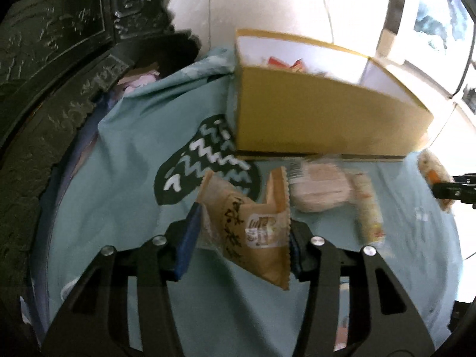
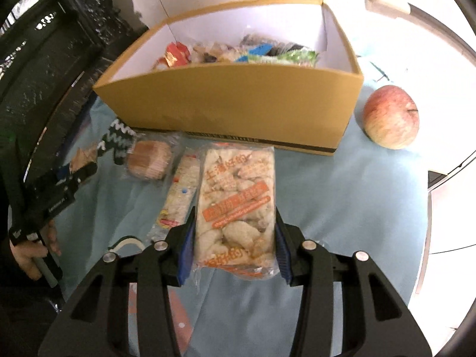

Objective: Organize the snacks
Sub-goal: 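Grasp the brown paper pastry bag with the left tool while the right tool grasps the clear cracker pack, then carry both snacks into the yellow box and open both tools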

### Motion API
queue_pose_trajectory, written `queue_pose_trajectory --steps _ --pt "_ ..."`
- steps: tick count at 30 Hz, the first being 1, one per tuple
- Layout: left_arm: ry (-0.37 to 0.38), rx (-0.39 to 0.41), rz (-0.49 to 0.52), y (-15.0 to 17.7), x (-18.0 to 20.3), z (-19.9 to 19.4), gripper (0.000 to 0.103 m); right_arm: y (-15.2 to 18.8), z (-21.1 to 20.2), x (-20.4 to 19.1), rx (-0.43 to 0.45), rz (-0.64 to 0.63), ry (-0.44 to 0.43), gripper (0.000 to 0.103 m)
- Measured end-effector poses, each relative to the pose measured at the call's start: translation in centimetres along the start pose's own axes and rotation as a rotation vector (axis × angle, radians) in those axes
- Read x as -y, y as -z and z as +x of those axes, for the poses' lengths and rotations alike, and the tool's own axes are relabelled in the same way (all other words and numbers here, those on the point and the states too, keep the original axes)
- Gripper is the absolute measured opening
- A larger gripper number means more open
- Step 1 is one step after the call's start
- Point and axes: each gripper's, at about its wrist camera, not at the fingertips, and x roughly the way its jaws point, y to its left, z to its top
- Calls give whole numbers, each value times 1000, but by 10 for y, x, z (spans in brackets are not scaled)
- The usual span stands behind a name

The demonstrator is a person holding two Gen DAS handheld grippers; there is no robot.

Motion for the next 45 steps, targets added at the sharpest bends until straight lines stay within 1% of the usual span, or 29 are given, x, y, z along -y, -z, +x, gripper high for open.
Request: queue_pose_trajectory --steps 4,8,12,15,25,31,34,35,36,37,38,39,40,42,43,45 --pt "30 49 13 -9 13 -25 51 -2 -27 -2 44 -11 -14 46" --pt "60 111 29 -27 25 -50 51 -9 -45 -7 88 -14 -25 46" --pt "87 157 48 -47 37 -68 51 -21 -70 -7 143 -19 -34 46" --pt "92 178 72 -58 47 -74 51 -35 -85 -10 178 -30 -31 46" --pt "108 237 123 -121 71 -75 51 -90 -115 -18 274 -87 9 46" --pt "114 268 154 -164 85 -65 51 -125 -117 -16 301 -92 26 46" --pt "102 281 174 -189 94 -54 51 -147 -111 -16 310 -88 48 46" --pt "91 279 180 -200 97 -46 53 -158 -107 -15 316 -77 62 46" --pt "78 259 185 -209 100 -35 69 -164 -103 -14 318 -68 67 48" --pt "67 217 191 -214 101 -20 85 -175 -93 -11 304 -55 78 65" --pt "35 189 190 -216 101 -8 96 -180 -86 -11 286 -49 104 75" --pt "6 171 185 -215 99 4 96 -183 -76 -9 269 -47 150 77" --pt "8 147 182 -213 96 11 96 -182 -69 -7 254 -46 168 77" --pt "11 131 164 -204 88 14 96 -175 -64 -7 241 -30 139 77" --pt "26 142 153 -198 83 11 96 -166 -62 -6 236 -32 135 77" --pt "31 143 142 -185 76 8 96 -153 -56 -9 213 -32 130 77"
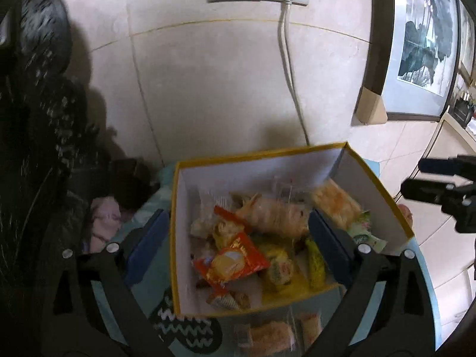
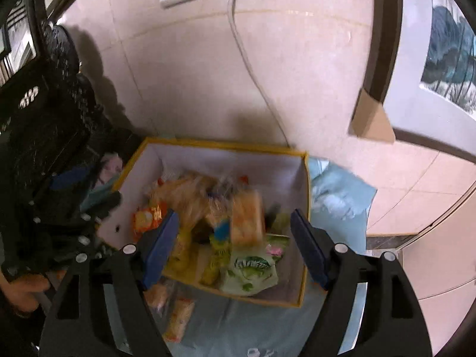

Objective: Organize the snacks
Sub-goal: 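Carry both snacks into the yellow box and open both tools, then grasp the wrapped bread loaf with the left tool while the right tool grasps the snack stick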

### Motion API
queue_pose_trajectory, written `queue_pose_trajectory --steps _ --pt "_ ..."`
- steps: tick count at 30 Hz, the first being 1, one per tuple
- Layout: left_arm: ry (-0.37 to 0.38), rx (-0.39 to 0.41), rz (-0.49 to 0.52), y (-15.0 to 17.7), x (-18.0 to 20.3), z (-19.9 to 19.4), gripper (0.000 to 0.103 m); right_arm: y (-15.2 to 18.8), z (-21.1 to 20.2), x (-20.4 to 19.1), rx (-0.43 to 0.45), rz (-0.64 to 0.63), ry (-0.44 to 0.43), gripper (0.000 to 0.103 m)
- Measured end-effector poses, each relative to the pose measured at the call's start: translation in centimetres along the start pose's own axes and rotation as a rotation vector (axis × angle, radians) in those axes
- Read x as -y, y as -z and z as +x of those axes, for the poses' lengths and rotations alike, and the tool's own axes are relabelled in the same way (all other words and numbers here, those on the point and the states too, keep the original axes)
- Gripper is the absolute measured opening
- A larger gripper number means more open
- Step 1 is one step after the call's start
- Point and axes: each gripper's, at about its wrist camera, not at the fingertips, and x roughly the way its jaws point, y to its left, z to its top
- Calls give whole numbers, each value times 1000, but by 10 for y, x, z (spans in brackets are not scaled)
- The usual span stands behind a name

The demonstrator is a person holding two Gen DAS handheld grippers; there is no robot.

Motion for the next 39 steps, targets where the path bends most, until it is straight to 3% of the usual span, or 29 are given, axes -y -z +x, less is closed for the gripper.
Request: queue_pose_trajectory --steps 5,9,13,20,22,26,30,33,34,35,36,37,39 --pt "10 -33 -6 57 -9 -12 96 63 11 -24 -77 -19 -44 77" --pt "-18 -157 -13 113 -12 1 96 115 45 -51 -202 -57 -62 77" --pt "-44 -217 -26 139 -15 8 96 144 78 -66 -280 -60 -57 76" --pt "-51 -238 13 145 -12 12 96 165 122 -82 -356 -126 8 76" --pt "-32 -235 30 143 -5 15 96 165 121 -73 -350 -127 61 71" --pt "9 -224 64 143 16 28 96 164 117 -42 -361 -69 71 59" --pt "12 -251 63 148 36 51 96 167 115 -41 -357 -102 53 63" --pt "-35 -303 56 154 41 72 94 171 112 -43 -338 -115 58 68" --pt "-39 -305 53 156 40 73 86 171 112 -44 -339 -117 60 66" --pt "-47 -302 57 157 39 73 73 170 111 -46 -334 -122 51 60" --pt "-37 -295 60 158 37 70 70 169 109 -48 -323 -136 32 39" --pt "-31 -289 69 159 36 68 69 169 107 -53 -317 -158 22 30" --pt "-25 -280 100 165 35 62 67 168 108 -59 -340 -179 -30 30"
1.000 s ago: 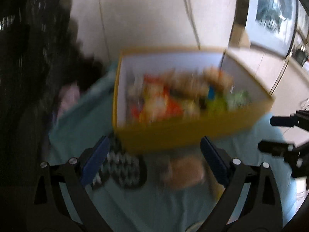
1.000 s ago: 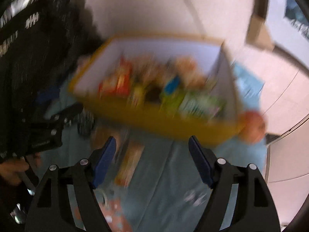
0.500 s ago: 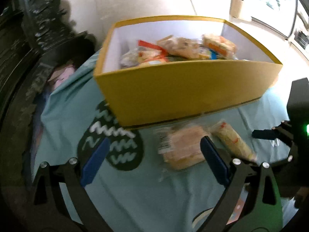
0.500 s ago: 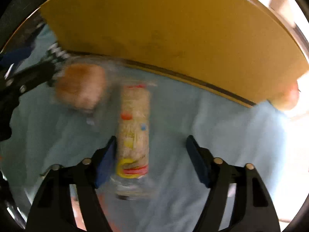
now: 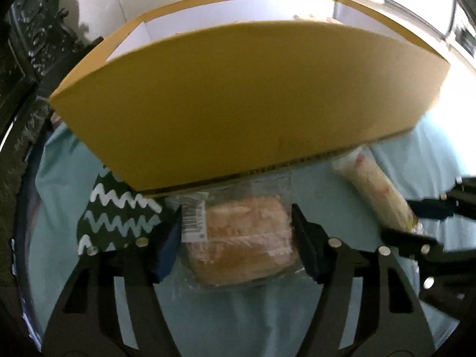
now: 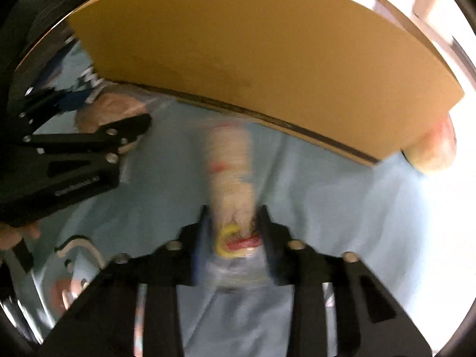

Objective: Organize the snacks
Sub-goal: 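Grasp the wrapped bread loaf with the left tool while the right tool grasps the snack stick, then carry both snacks into the yellow box and open both tools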

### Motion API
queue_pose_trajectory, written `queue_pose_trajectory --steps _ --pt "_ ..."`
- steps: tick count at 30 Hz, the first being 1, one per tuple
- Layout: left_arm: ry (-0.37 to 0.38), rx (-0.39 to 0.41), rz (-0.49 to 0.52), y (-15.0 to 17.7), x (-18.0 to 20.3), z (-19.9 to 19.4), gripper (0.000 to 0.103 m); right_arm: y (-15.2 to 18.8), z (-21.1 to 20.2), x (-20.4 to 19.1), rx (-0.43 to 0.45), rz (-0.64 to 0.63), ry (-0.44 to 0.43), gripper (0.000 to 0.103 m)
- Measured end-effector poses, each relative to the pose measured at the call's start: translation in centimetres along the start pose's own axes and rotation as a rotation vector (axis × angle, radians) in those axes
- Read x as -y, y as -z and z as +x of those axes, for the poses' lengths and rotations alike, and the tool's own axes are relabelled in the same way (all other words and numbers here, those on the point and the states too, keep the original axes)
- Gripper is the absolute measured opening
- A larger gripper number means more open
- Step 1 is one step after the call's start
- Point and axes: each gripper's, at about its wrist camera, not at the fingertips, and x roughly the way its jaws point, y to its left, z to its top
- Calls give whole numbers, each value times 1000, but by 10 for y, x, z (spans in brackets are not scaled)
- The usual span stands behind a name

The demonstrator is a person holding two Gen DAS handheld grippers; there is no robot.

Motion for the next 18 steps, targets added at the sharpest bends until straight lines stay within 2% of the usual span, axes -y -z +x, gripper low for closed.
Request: queue_pose_trajectory --steps 3,7,10,18 --pt "23 11 -10 10 -6 -13 66 -4 -9 -1 11 5 -62 30" --pt "49 80 -13 20 -12 -45 66 -2 -35 16 46 77 -138 30" --pt "55 122 -36 25 -15 -67 66 4 -54 16 83 96 -157 30" --pt "88 210 -59 1 -17 -112 66 14 -119 37 194 171 -242 30"
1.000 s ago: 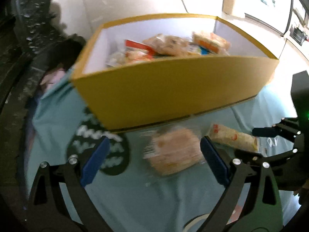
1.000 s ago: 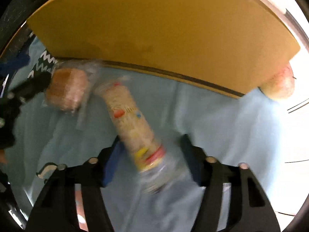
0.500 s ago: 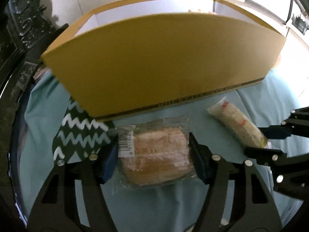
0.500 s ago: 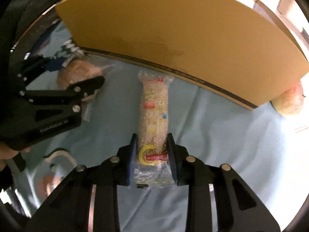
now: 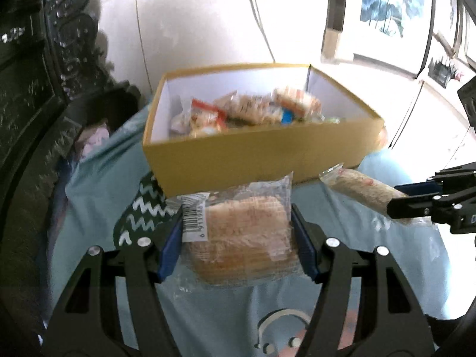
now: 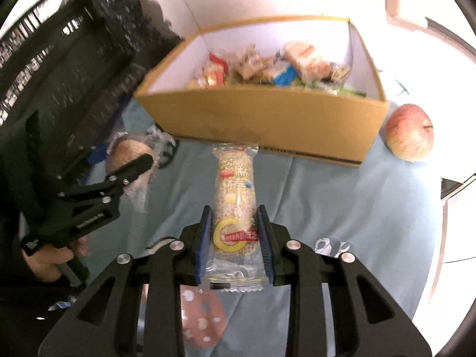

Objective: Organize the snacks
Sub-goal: 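Carry both snacks into the yellow box and open both tools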

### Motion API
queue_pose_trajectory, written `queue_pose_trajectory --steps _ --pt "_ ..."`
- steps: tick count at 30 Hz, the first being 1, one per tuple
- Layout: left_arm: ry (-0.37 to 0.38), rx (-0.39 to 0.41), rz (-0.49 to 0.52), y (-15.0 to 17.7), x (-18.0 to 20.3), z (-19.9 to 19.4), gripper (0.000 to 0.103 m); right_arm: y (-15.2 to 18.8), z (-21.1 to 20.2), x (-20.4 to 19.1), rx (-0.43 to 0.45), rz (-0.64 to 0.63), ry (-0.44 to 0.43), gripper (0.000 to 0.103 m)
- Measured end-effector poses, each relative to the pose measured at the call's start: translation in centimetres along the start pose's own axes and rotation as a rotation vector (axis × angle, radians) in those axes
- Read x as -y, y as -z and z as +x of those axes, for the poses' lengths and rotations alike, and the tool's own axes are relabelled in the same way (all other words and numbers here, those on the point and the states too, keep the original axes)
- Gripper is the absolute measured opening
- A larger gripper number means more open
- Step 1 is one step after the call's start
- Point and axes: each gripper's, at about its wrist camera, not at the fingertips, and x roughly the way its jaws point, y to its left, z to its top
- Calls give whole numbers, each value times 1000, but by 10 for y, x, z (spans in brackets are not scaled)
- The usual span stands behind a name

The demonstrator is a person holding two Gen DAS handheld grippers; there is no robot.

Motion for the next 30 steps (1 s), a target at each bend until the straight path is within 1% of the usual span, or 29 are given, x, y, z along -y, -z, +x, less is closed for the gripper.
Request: queue_pose_trajectory --steps 2,6,8,10,11,12,14,15,16,17,18,20,21,22,23,24,26,27,28,29,30 --pt "8 37 -2 -15 3 -11 66 -2 -22 -1 41 3 -6 30" --pt "19 92 12 -44 9 -29 66 -31 -61 -4 144 0 -7 30" --pt "19 116 12 -59 9 -33 66 -47 -76 -5 190 -8 7 30" --pt "6 132 15 -75 8 -32 67 -62 -81 -5 196 -33 34 30" --pt "-6 129 17 -81 6 -29 67 -68 -75 -3 152 -47 46 30" --pt "-14 123 12 -85 4 -27 67 -70 -63 -1 87 -54 42 30" --pt "-15 111 -2 -85 0 -24 67 -59 -36 0 -11 -86 84 37" --pt "-13 104 -8 -82 -2 -22 67 -48 -22 0 -48 -103 104 48" --pt "-12 94 -15 -77 -3 -19 67 -36 -7 -1 -81 -115 125 63" --pt "-9 82 -24 -72 -6 -15 67 -19 11 -2 -121 -120 156 66" --pt "-7 67 -35 -66 -8 -11 67 -2 31 -3 -168 -114 192 66" --pt "-3 34 -55 -52 -12 -4 67 26 62 -2 -222 -89 269 66" --pt "-4 22 -60 -46 -13 -1 67 39 77 -4 -242 -87 327 66" --pt "-4 8 -65 -39 -14 1 67 45 84 -5 -244 -86 348 74" --pt "-4 -3 -67 -34 -15 3 67 51 88 -8 -210 -72 330 81" --pt "-6 -16 -68 -29 -16 4 67 55 93 -9 -206 -70 357 91" --pt "-7 -27 -74 -22 -18 5 67 65 111 -8 -273 -73 368 94" --pt "-9 -31 -76 -20 -19 5 67 66 107 -5 -244 -62 350 93" --pt "-10 -33 -80 -17 -21 4 67 65 106 -4 -249 -70 340 87" --pt "-10 -35 -84 -14 -22 4 67 63 100 -8 -233 -112 318 74" --pt "-10 -36 -87 -12 -23 3 67 59 94 -12 -223 -143 304 29"
